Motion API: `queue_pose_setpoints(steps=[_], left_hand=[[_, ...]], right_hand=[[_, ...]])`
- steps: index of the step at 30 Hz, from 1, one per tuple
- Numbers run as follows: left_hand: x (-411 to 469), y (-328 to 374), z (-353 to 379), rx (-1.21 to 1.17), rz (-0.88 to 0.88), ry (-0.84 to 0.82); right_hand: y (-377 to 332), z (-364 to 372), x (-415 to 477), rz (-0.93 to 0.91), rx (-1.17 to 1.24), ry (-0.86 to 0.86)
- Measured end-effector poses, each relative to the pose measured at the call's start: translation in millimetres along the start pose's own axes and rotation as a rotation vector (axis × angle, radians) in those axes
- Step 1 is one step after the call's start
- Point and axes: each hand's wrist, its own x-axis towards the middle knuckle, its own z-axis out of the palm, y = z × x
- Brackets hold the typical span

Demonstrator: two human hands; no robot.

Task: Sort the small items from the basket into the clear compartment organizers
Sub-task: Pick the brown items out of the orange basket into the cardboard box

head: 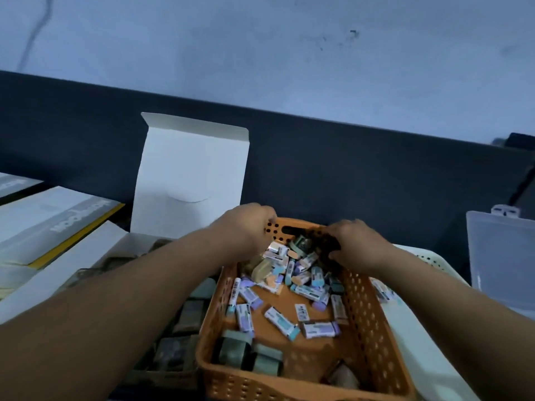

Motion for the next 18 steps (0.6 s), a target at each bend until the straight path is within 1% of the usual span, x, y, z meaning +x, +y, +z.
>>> queue_pose_setpoints(steps=[3, 6, 8, 10, 13, 15, 18], left_hand=[[25, 21, 15, 0.013, 0.048, -0.069], [46, 33, 31, 0.03, 0.101, -0.134], [59, 40, 42, 0.053, 0.121, -0.197], [67, 43, 50, 0.088, 0.129, -0.229], [74, 41, 60, 0.135, 0.104, -0.209], [74, 38, 63, 0.12, 0.094, -0.179], [70, 38, 63, 0.088, 0.102, -0.152]], right_hand=[[3, 8, 5, -0.001, -0.02, -0.02], [4, 12, 9, -0.038, 0.039, 0.022], [7, 11, 11, -0.067, 0.075, 0.007], [10, 11, 11, -0.089, 0.061, -0.012], [12, 11, 10, -0.133, 0.012, -0.004], [11, 11, 9, -0.158, -0.009, -0.002], [11, 9, 9, -0.196, 0.076, 0.022]])
